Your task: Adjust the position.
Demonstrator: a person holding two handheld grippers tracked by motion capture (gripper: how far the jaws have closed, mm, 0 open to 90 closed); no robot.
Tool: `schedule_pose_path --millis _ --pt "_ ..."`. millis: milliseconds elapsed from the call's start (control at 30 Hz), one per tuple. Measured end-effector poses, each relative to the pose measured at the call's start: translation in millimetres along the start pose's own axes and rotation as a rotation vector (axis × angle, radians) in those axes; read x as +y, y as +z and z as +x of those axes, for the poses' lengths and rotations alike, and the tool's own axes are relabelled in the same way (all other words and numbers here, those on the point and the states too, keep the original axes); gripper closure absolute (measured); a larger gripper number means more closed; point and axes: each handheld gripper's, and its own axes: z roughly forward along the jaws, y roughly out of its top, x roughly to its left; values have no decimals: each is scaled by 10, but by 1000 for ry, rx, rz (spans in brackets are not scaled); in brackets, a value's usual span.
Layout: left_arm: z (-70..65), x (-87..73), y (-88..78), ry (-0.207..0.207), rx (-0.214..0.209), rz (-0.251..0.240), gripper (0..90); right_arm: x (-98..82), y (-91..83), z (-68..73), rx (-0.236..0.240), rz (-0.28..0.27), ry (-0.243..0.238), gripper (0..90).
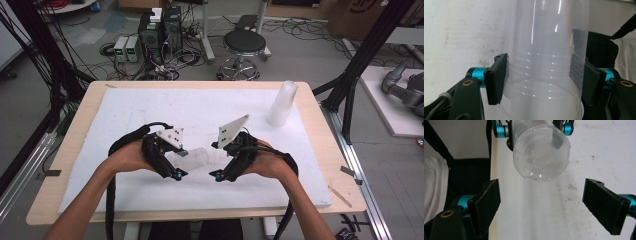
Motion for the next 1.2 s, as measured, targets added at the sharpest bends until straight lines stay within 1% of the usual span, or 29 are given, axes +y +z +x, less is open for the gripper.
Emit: schedule_pose_path --millis 33,67,100,133,200,233,300,333,467,600,667,767,833,1033,1067,1100,1133,1200 --pt "4 8 6 -2 1 17 327 22 5 -4 -3 20 -6 146" --pt "16 20 12 9 4 46 328 31 9 -5 -7 28 -6 146" --pt "21 28 18 9 8 56 328 43 16 -13 0 38 -12 146" --pt "23 34 26 5 8 61 328 53 19 -8 -3 54 -3 146" --pt "29 45 36 11 7 69 328 68 38 -13 -7 74 -8 151" --pt "32 50 42 15 8 71 328 75 47 -11 1 96 -3 152" --pt "28 57 65 14 9 75 329 89 76 -12 -9 124 -14 152" --pt "28 62 69 17 9 83 330 98 91 -17 -9 128 -19 152" --pt "27 86 105 24 3 90 331 127 118 -20 1 130 -20 158" --pt "25 107 126 27 -2 90 332 159 136 -23 2 129 -26 165" --pt "25 118 135 29 -5 92 333 169 142 -27 8 130 -29 194" --pt "27 137 151 34 -5 96 333 178 158 -36 11 132 -34 195" --pt "25 146 156 33 -6 92 333 179 162 -35 15 139 -25 195" --pt "25 180 171 35 -10 92 333 184 174 -41 16 137 -26 197" --pt "27 183 172 38 -11 95 333 185 178 -42 15 137 -25 202" --pt "23 185 178 38 -10 95 333 185 180 -47 14 136 -32 229" --pt "22 186 181 38 -11 95 333 186 184 -44 26 139 -28 249" --pt "23 189 186 42 -12 97 334 184 192 -45 21 137 -39 250"
